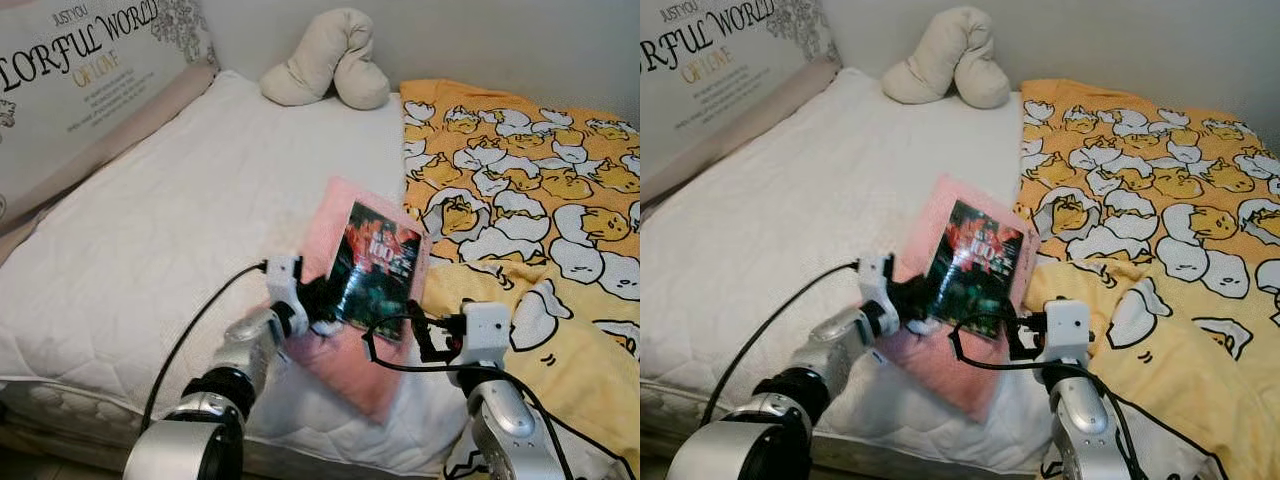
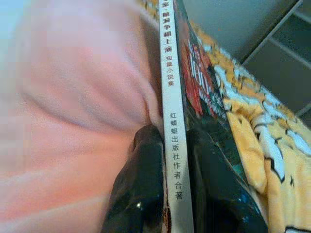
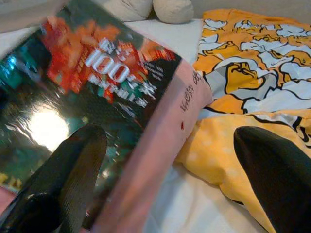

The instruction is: Clean up the room

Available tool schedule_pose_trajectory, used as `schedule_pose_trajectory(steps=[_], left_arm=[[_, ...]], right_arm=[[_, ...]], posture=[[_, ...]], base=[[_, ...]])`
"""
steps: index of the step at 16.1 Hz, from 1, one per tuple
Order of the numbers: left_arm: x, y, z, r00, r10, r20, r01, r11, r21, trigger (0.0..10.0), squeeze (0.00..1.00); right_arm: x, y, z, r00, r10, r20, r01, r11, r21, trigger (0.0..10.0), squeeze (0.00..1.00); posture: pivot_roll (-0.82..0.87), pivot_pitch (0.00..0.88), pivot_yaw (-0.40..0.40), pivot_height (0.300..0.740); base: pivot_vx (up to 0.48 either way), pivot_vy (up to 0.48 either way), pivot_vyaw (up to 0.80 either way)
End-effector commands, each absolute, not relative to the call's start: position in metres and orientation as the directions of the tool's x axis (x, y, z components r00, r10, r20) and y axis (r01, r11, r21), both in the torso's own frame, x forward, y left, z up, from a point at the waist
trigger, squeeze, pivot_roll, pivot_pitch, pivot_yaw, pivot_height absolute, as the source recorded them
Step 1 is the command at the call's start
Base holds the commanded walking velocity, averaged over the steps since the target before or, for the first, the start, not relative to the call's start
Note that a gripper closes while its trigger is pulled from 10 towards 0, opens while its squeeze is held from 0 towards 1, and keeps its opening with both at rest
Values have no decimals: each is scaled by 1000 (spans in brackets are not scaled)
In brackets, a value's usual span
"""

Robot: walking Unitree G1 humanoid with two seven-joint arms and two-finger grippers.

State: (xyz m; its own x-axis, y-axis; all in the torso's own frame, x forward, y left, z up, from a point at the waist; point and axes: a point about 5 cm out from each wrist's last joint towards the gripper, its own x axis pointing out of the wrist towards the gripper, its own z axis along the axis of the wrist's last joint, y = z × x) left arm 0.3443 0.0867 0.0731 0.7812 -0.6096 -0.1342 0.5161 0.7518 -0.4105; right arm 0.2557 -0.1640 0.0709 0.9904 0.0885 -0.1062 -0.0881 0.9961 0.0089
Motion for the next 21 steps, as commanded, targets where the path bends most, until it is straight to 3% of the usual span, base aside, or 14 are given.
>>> schedule_pose_trajectory(steps=[1, 6, 8, 11, 14, 15, 16, 20, 21], left_arm=[[354, 89, 91, 794, -605, -69, 535, 748, -393, 0, 0], [371, 137, 114, 916, -402, 2, 373, 848, -378, 0, 0], [373, 145, 124, 914, -405, 29, 396, 873, -285, 0, 0], [367, 130, 123, 869, -494, 11, 491, 861, -137, 0, 0], [366, 128, 131, 921, -383, 73, 363, 911, 196, 0, 0], [365, 125, 131, 921, -381, 78, 356, 907, 225, 0, 0], [364, 123, 128, 920, -387, 65, 365, 904, 222, 0, 0], [360, 108, 103, 920, -386, -62, 387, 922, 4, 0, 0], [357, 101, 93, 903, -413, -120, 413, 911, -26, 3843, 0]], right_arm=[[258, -166, 73, 991, 86, -98, -86, 996, 4, 10000, 0], [264, -165, 73, 990, 101, -95, -102, 995, -4, 10000, 0], [265, -167, 74, 991, 99, -93, -100, 995, -6, 10000, 0], [264, -166, 71, 990, 98, -99, -99, 995, -7, 10000, 0], [265, -163, 71, 990, 100, -99, -101, 995, -1, 10000, 0], [264, -163, 70, 990, 100, -101, -100, 995, -2, 10000, 0], [264, -164, 70, 990, 100, -102, -100, 995, -2, 10000, 0], [264, -164, 70, 990, 94, -103, -95, 995, -5, 10000, 0], [264, -164, 69, 990, 94, -105, -95, 995, -5, 10000, 0]], posture=[[46, 0, -10, 740], [67, 0, -18, 740], [73, 0, -21, 740], [78, 0, -18, 740], [76, 0, -15, 740], [74, 0, -14, 740], [73, 0, -12, 740], [66, 0, -11, 740], [65, 0, -11, 740]], base=[[0, 0, 0], [0, 0, 0], [0, 0, 0], [0, 0, 0], [0, 0, 0], [0, 0, 0], [0, 0, 0], [0, 0, 0], [0, 0, 0]])
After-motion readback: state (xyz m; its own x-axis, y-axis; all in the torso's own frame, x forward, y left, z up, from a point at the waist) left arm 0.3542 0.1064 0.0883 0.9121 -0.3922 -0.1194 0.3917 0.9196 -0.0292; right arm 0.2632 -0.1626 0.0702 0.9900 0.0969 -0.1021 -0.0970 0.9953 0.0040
